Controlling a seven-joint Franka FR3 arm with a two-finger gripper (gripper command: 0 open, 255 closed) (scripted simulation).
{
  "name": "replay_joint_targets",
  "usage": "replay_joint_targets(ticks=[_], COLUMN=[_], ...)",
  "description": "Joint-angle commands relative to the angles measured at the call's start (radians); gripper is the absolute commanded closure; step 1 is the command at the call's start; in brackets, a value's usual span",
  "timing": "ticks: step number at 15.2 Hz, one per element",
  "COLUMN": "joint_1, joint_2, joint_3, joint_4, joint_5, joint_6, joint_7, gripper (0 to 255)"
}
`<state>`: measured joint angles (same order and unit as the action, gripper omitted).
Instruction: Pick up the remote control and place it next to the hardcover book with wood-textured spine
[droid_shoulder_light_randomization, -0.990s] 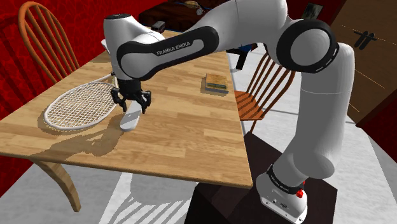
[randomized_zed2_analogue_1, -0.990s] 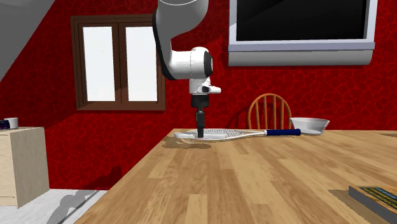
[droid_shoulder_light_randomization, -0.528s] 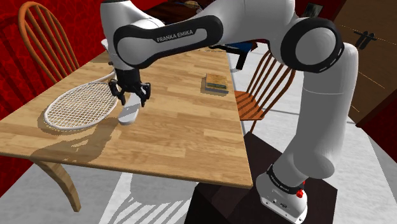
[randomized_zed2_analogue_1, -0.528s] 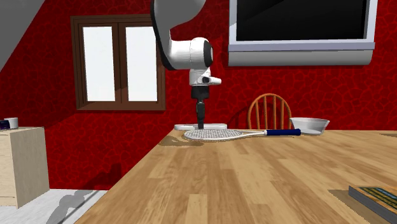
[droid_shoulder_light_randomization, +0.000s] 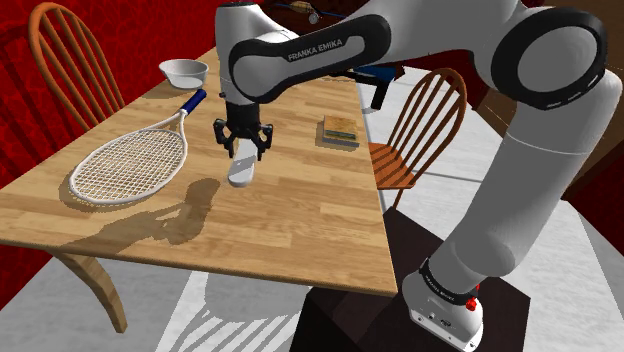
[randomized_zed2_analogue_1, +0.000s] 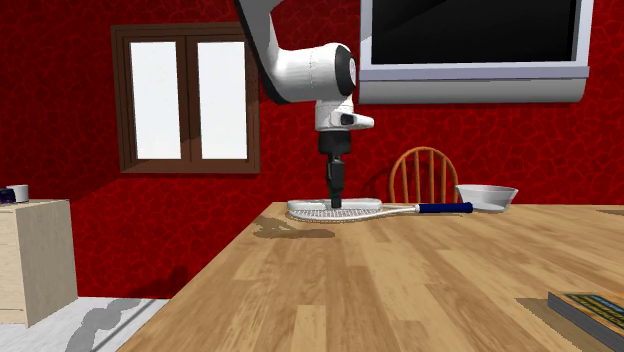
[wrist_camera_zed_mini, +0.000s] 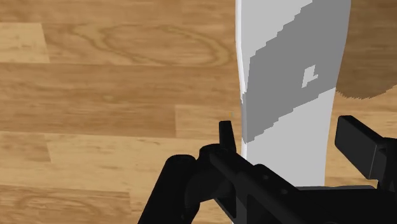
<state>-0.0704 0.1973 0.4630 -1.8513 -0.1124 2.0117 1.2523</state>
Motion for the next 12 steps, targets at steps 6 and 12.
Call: replay_joint_targets(ticks=[6,12], joint_1=[-0.102,-0.166], joint_2=[-0.186,-0.310], joint_3=[-0.053,-0.129], joint_4=[-0.218,-0.355], joint_5=[0.090,0.135], joint_6=[0.056,0.079], joint_7=[-0.187,-0.352], gripper=[255,255])
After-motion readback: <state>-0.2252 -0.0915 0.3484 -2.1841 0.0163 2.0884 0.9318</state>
